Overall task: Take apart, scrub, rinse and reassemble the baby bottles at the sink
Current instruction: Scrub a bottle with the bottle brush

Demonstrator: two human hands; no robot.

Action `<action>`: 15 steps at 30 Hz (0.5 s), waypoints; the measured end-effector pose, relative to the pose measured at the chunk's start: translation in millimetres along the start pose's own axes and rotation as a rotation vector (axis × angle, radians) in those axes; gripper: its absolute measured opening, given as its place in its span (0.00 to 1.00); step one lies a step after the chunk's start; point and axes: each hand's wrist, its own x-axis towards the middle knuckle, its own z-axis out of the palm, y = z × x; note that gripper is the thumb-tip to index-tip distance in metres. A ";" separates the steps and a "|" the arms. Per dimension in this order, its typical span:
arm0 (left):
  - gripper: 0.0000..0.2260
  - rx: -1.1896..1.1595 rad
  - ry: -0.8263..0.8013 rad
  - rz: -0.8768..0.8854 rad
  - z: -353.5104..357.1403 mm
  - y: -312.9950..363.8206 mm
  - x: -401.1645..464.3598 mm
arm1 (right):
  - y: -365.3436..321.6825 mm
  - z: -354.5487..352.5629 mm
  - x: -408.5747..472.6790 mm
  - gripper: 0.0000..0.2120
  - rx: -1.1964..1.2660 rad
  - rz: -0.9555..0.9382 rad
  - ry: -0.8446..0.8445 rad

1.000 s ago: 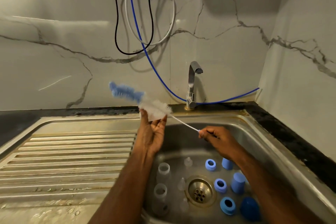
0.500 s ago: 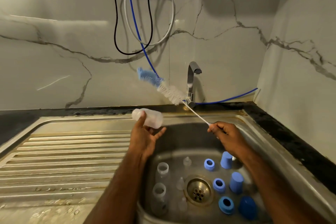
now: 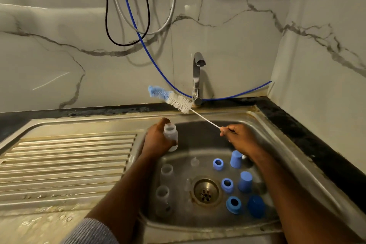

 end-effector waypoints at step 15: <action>0.48 0.603 -0.421 -0.022 33.2 -27.5 26.0 | 10.8 10.4 8.5 0.15 0.014 0.013 -0.077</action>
